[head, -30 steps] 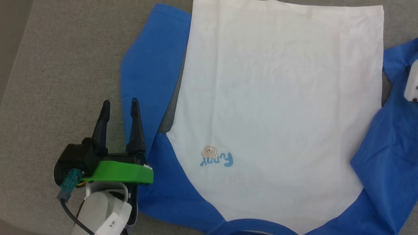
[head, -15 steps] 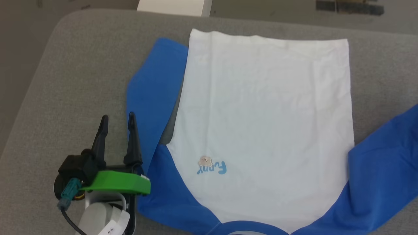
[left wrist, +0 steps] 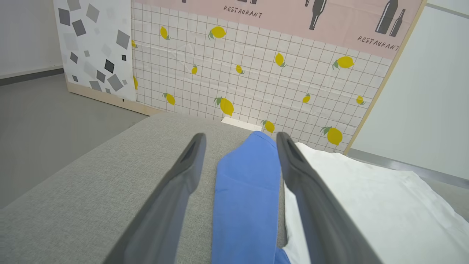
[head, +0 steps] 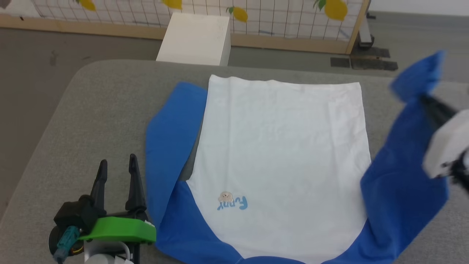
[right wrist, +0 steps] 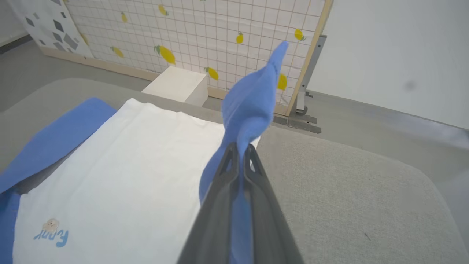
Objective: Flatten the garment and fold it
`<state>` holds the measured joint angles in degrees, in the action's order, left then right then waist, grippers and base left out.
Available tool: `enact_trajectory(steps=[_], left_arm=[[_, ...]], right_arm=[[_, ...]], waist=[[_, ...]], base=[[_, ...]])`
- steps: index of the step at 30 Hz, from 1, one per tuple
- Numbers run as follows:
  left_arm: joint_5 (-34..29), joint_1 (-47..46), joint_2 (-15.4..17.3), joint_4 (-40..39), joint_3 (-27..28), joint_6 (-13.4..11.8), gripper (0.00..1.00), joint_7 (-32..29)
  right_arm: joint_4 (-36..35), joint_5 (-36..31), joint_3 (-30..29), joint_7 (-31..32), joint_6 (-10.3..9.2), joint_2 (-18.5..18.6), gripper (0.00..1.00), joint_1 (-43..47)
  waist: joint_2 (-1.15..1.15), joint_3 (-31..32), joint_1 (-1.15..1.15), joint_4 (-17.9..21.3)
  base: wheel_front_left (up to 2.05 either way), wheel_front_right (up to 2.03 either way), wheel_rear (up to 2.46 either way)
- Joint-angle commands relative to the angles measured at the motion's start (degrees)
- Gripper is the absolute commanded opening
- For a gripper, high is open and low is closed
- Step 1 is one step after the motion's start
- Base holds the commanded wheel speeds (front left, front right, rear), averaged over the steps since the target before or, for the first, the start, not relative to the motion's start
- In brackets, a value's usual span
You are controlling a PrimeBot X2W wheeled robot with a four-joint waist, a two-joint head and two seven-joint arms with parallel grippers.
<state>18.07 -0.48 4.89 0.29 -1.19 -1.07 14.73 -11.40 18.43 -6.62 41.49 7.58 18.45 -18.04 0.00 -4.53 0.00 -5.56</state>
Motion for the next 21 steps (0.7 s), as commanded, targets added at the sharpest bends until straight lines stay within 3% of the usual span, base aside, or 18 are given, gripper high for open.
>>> enact_trajectory(steps=[1, 6, 10, 15, 21], left_arm=[[0.0, 1.0, 0.1, -0.3, 0.3, -0.2, 1.0, 0.3], [0.2, 2.1, 0.3, -0.5, 0.4, -0.2, 1.0, 0.3], [0.4, 2.4, 0.4, -0.6, 0.0, -0.2, 1.0, 0.0], [0.6, 2.5, 0.3, -0.6, -0.5, -0.2, 1.0, -0.1], [1.0, 2.2, 0.1, -0.1, -1.2, -0.2, 1.0, -0.1]], right_arm=[[-1.1, 1.0, 3.4, 0.9, -0.09, -0.9, 0.0, 1.3], [0.4, 2.5, 14.5, 1.3, -0.09, -4.4, 0.0, 2.9], [5.7, 2.2, 21.9, -1.4, -0.09, -8.0, 0.0, 3.2], [13.2, 1.1, 27.9, -5.2, -0.09, -12.1, 0.0, 2.9], [22.7, -0.7, 33.8, -10.0, -0.09, -14.5, 0.0, 1.1]], waist=[[0.0, 2.0, 0.0, 0.5], [0.0, 2.9, 0.0, -0.2], [0.0, 3.1, 0.0, -1.5], [0.0, 2.5, 0.0, -3.1], [0.0, 1.3, 0.0, -4.6]], base=[[0.0, 0.0, 0.0], [0.0, 0.0, 0.0], [0.0, 0.0, 0.0], [0.0, 0.0, 0.0], [0.0, 0.0, 0.0]])
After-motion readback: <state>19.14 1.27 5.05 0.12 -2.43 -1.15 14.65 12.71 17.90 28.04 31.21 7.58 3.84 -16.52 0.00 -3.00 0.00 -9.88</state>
